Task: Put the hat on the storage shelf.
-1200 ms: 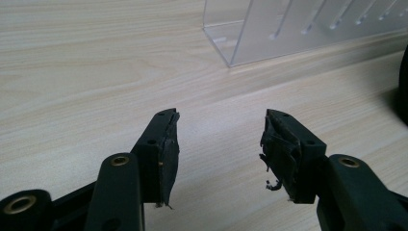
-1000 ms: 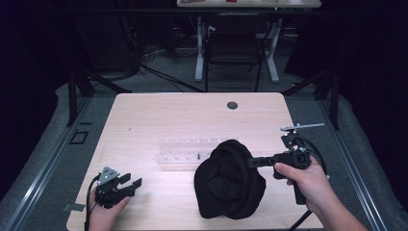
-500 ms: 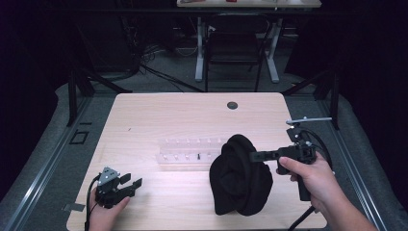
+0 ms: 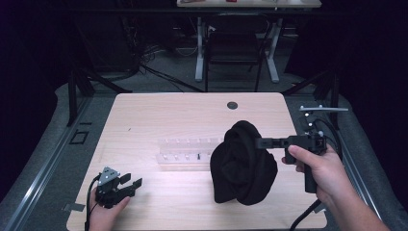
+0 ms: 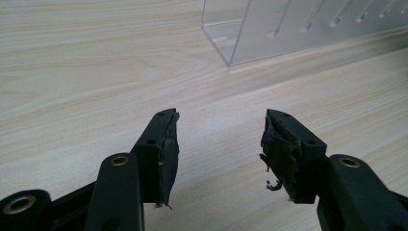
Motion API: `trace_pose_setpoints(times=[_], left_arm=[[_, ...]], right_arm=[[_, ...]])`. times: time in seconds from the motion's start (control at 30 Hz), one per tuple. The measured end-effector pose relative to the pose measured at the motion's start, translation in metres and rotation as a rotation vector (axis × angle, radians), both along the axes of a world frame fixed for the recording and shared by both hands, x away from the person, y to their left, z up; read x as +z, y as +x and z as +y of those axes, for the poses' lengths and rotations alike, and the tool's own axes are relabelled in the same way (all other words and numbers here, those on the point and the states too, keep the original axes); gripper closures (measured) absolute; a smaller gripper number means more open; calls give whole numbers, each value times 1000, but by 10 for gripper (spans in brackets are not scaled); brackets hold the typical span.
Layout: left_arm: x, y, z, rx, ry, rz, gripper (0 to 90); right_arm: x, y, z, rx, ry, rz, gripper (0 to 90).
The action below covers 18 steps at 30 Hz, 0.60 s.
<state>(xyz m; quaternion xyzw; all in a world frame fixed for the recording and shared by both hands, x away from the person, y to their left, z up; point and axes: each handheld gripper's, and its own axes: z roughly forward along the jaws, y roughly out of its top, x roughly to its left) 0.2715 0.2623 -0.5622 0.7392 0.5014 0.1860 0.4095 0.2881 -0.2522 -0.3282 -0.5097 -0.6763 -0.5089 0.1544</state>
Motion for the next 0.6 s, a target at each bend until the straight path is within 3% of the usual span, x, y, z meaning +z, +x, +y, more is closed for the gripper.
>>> trace_pose_setpoints(times=[0.6], left_arm=[[0, 0, 0, -3, 1, 3, 469]], right_arm=[[13, 24, 9, -58, 31, -52, 885]])
